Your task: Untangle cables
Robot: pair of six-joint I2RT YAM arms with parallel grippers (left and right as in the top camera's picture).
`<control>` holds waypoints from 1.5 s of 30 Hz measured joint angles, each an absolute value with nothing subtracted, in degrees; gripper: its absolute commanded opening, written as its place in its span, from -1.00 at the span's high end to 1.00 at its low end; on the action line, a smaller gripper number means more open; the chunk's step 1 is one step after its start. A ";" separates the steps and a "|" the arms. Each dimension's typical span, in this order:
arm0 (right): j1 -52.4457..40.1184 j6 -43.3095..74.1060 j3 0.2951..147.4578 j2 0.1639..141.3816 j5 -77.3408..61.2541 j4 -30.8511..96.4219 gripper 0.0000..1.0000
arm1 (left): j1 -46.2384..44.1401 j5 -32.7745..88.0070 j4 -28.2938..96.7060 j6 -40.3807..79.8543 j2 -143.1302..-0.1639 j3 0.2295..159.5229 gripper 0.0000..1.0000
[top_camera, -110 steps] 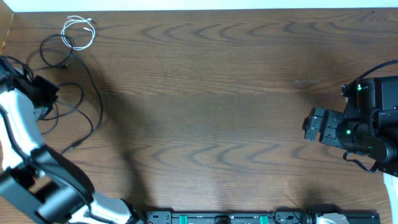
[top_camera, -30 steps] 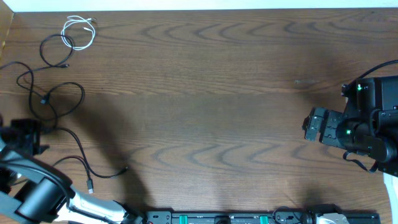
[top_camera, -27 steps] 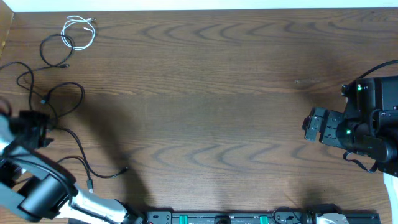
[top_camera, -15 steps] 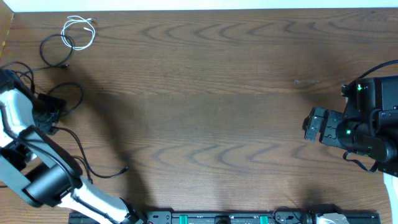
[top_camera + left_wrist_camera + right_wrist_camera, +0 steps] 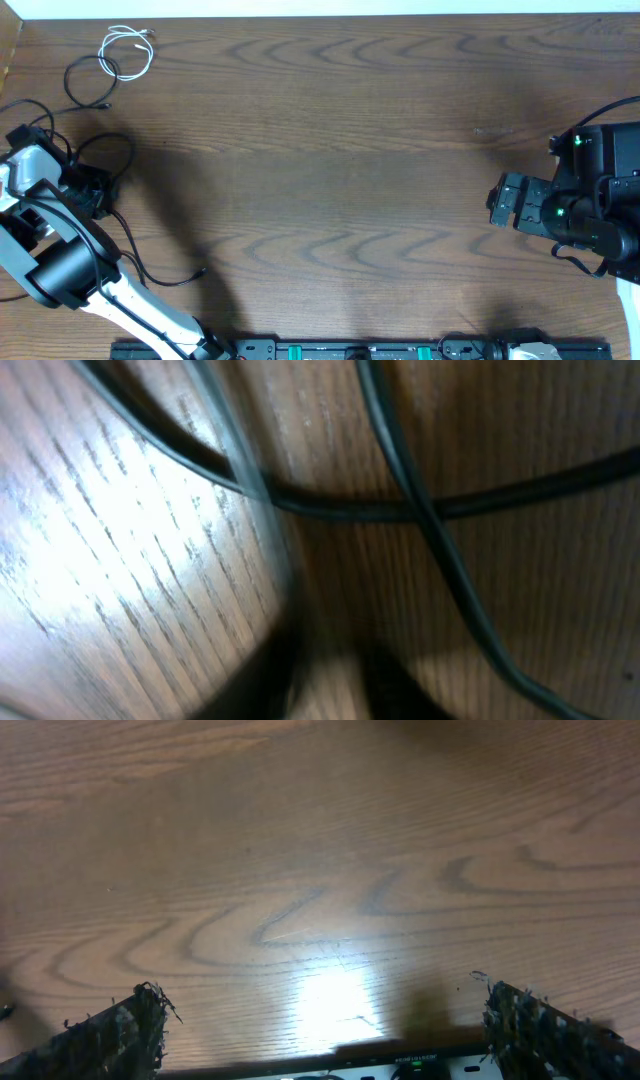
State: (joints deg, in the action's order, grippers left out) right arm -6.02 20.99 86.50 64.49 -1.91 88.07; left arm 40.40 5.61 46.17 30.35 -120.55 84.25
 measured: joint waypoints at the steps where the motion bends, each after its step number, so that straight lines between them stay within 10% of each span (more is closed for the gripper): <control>1: -6.02 20.99 86.50 64.49 -1.91 88.07 -0.98 | 40.45 5.58 46.22 30.41 -120.55 84.25 0.85; 45: -6.02 20.99 86.50 64.49 -1.91 88.07 -0.99 | 58.33 9.65 43.72 48.77 -102.67 77.47 0.85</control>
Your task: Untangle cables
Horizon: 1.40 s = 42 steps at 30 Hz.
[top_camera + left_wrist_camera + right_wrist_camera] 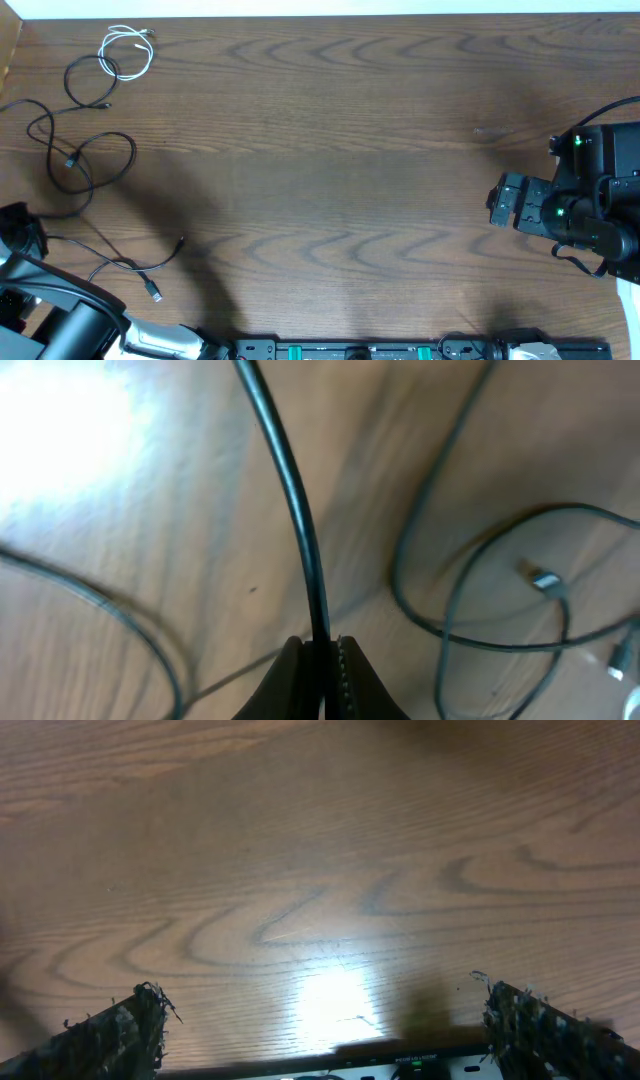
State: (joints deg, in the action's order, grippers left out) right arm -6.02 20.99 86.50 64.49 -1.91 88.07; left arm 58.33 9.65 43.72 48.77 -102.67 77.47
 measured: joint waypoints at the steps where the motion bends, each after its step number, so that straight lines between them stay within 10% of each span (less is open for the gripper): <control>1: -6.02 20.99 86.50 64.49 -1.91 88.07 -0.98 | 57.95 10.35 42.68 47.64 -102.80 77.47 0.85; 22: -6.02 20.99 86.50 64.49 -1.91 88.07 -0.98 | 49.12 9.69 42.87 34.98 -102.98 77.47 0.83; 25: -6.02 20.99 86.50 64.49 -1.91 88.07 -0.98 | 49.12 9.61 43.97 33.91 -102.98 77.47 0.66; 28: -6.02 20.99 86.50 64.49 -1.91 88.07 -0.98 | 49.12 9.21 45.45 33.32 -102.98 77.47 -0.18; 42: -6.02 20.99 86.50 64.49 -1.91 88.07 -0.98 | 49.08 8.84 52.77 33.12 -103.00 77.47 -0.08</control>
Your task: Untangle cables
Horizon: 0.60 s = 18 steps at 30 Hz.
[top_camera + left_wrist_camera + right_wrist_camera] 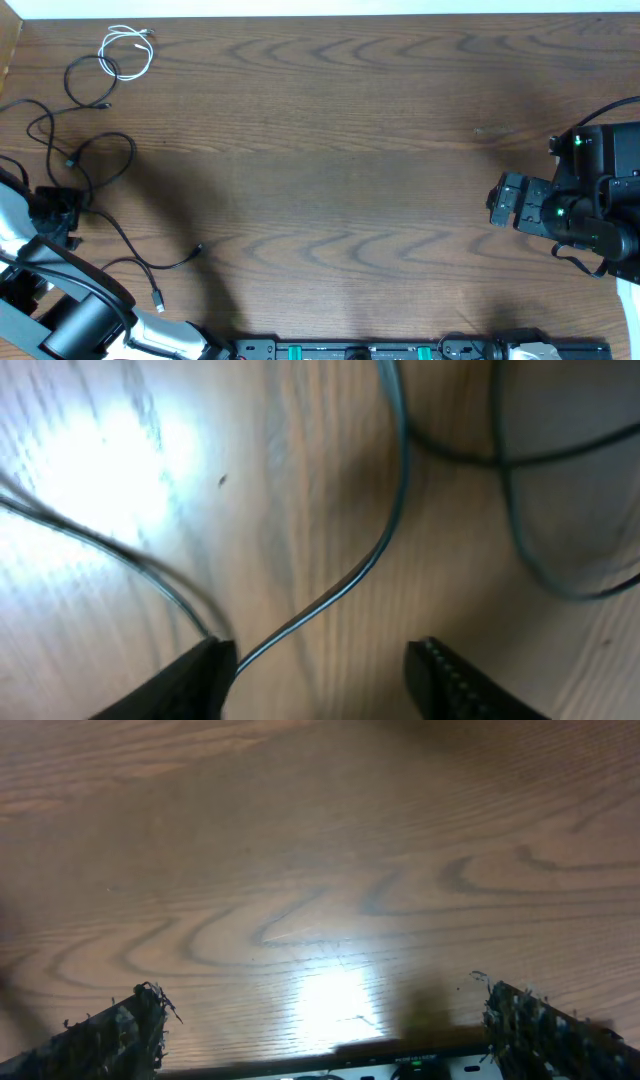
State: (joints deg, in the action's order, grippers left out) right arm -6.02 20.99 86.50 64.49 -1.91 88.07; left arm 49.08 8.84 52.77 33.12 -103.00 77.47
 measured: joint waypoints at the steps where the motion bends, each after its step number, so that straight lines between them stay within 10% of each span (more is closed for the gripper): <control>1: -6.02 20.99 86.50 64.49 -1.91 88.07 -0.98 | 49.06 8.86 53.52 32.91 -103.00 77.47 -0.08; 18: -6.02 20.99 86.50 64.49 -1.91 88.07 -0.98 | 36.99 8.86 51.20 31.40 -103.13 67.94 -0.08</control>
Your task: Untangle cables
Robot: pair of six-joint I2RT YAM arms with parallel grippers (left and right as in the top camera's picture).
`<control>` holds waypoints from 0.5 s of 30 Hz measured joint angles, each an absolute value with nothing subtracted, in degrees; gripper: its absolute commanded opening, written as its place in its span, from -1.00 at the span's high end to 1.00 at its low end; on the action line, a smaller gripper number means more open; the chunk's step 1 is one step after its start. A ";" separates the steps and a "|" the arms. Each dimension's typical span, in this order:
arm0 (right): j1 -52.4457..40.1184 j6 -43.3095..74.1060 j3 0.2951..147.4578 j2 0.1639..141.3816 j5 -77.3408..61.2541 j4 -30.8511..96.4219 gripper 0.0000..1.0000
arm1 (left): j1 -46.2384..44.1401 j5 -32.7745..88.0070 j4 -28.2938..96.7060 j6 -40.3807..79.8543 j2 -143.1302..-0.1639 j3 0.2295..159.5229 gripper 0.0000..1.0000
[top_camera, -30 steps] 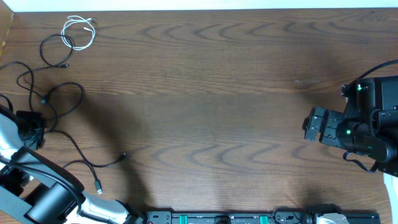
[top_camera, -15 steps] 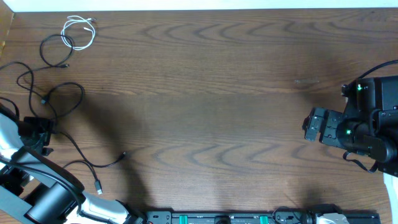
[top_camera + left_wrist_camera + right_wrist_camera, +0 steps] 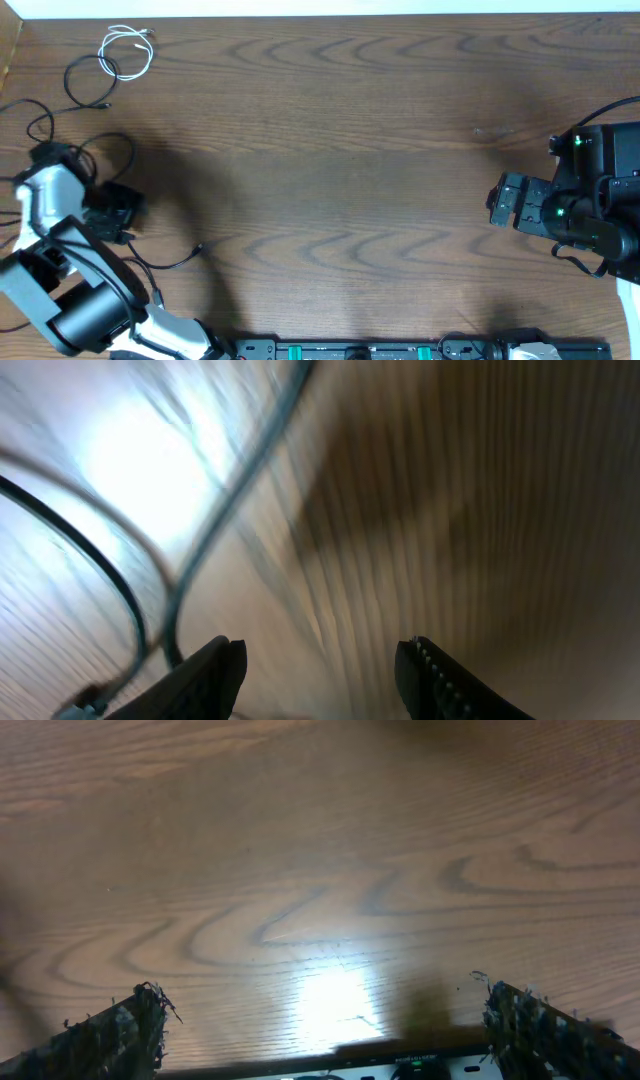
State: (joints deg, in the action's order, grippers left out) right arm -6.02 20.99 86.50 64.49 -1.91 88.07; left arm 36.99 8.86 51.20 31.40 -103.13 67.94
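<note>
A tangle of thin black cables (image 3: 88,88) lies at the table's left, with one strand ending in a plug (image 3: 200,247). A small white cable (image 3: 126,50) is coiled at the far left corner, apart from the black ones. My left gripper (image 3: 115,215) hovers low just right of the black loops; in the blurred wrist view it (image 3: 325,678) is open with bare wood between the fingers and black cable (image 3: 128,595) off to the left. My right gripper (image 3: 497,200) is far to the right, open (image 3: 325,1030) over bare wood.
The wooden table (image 3: 340,150) stretches between the two arms. A black rail (image 3: 360,350) with green marks runs along the near edge. The right arm's body (image 3: 590,195) fills the right edge.
My left gripper has moved to the right, from the table's left edge to beside the black loops. The cable that lay between its open fingers is now off to their left.
First my left gripper was low over crossing black strands. Then it was at the far left edge, shut on one black cable, with the loops spread out. Later it stood open with the strand loose between its fingers, and now away from it. The right arm stayed still.
</note>
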 measured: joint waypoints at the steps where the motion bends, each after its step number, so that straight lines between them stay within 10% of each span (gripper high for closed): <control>1: -6.02 20.99 86.50 64.49 -1.91 88.07 -0.99 | 35.86 8.88 51.44 31.05 -103.15 67.70 -0.08; 15: -6.02 20.99 86.50 64.49 -1.91 88.07 -0.99 | 31.73 22.04 59.68 19.16 -75.46 67.51 -0.19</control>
State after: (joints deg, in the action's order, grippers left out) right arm -6.02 20.99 86.50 64.49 -1.91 88.07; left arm 31.73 22.04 59.68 19.16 -75.46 67.51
